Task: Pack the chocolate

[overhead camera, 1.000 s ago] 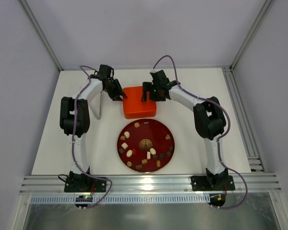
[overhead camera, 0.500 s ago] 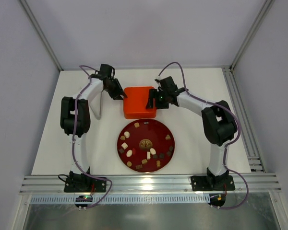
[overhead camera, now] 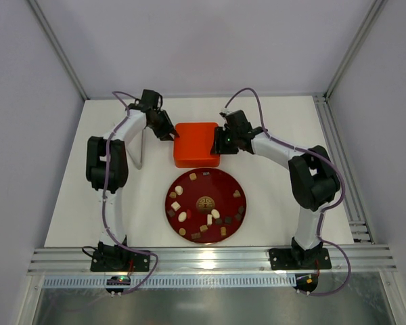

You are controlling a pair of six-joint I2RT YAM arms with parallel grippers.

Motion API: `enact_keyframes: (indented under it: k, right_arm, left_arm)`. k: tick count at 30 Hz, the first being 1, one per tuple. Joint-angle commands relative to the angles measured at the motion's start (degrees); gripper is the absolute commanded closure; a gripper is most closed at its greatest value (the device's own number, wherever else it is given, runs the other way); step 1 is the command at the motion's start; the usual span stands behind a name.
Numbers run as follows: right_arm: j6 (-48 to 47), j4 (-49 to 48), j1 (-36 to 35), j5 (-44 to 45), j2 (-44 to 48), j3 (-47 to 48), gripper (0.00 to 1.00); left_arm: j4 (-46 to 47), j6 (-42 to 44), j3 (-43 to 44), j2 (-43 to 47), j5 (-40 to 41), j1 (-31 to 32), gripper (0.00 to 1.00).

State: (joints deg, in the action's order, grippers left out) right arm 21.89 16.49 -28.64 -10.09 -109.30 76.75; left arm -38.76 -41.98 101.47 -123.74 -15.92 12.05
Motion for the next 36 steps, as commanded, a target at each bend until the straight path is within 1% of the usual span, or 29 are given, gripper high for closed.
enact_keyframes:
  k: [1,8,9,11,13,15,22,23,24,25,27,31,32,34,35,36]
  right_arm:
    - [-5.01,11.1,-2.03,9.82,-4.69,-3.28,0.54]
    - [-4.66,12.95,-3.26,14.13,-5.4,-5.56,0.59]
    - [-4.66,13.13,-3.7,14.3,-5.75,-5.82,0.61]
    - [-4.14,13.13,-4.05,14.57,-6.63,-6.17,0.62]
    - [-3.96,12.95,-4.66,14.92,-6.63,-7.31,0.66]
    - [-3.44,12.16,-4.84,15.27,-6.46,-8.98,0.67]
    - [-2.56,11.46,-5.63,15.71,-6.37,-11.71,0.81]
    - [-2.47,11.55,-5.98,15.97,-6.37,-11.8,0.87]
    - [-2.47,11.55,-6.07,16.24,-6.46,-12.15,0.9]
    - [-2.29,11.37,-6.25,16.24,-6.63,-12.33,0.91]
    - [-2.03,10.93,-6.25,15.8,-6.63,-12.94,0.89]
    - [-1.76,10.14,-6.16,14.05,-5.93,-11.98,0.8]
    - [-1.85,10.4,-6.25,13.87,-5.93,-11.45,0.76]
    - [-2.03,10.75,-6.07,13.87,-5.41,-10.13,0.72]
    - [-2.11,10.58,-5.9,13.0,-5.4,-9.69,0.68]
    - [-2.03,9.62,-5.2,12.29,-5.14,-9.69,0.66]
  left_arm:
    - [-7.99,2.95,-3.21,-6.6,11.0,0.43,0.7]
    - [-8.96,4.01,-4.09,-6.42,12.41,0.43,0.7]
    - [-8.87,4.09,-4.44,-6.42,12.49,0.51,0.7]
    - [-8.87,4.36,-4.7,-6.51,12.58,0.51,0.7]
    - [-8.52,4.53,-5.14,-6.42,12.67,0.51,0.7]
    - [-8.26,4.71,-5.67,-6.34,12.58,0.51,0.7]
    - [-7.12,5.06,-7.43,-6.16,11.97,0.51,0.67]
    - [-6.94,5.32,-7.6,-6.07,11.88,0.51,0.63]
    - [-6.85,5.41,-8.04,-5.72,11.88,0.51,0.62]
    - [-6.76,5.59,-8.3,-5.55,11.71,0.51,0.59]
    - [-6.15,6.2,-9.18,-4.5,11.35,0.43,0.54]
    - [-5.09,7.7,-10.24,-1.42,9.86,0.51,0.41]
    - [-6.05,8.13,-10.07,-1.24,8.64,0.51,0.39]
    - [-7.29,9.36,-9.54,-0.1,8.28,0.51,0.37]
    - [-7.03,9.54,-11.02,0.95,7.67,0.51,0.36]
    - [-6.68,9.54,-12.08,1.83,7.05,0.51,0.35]
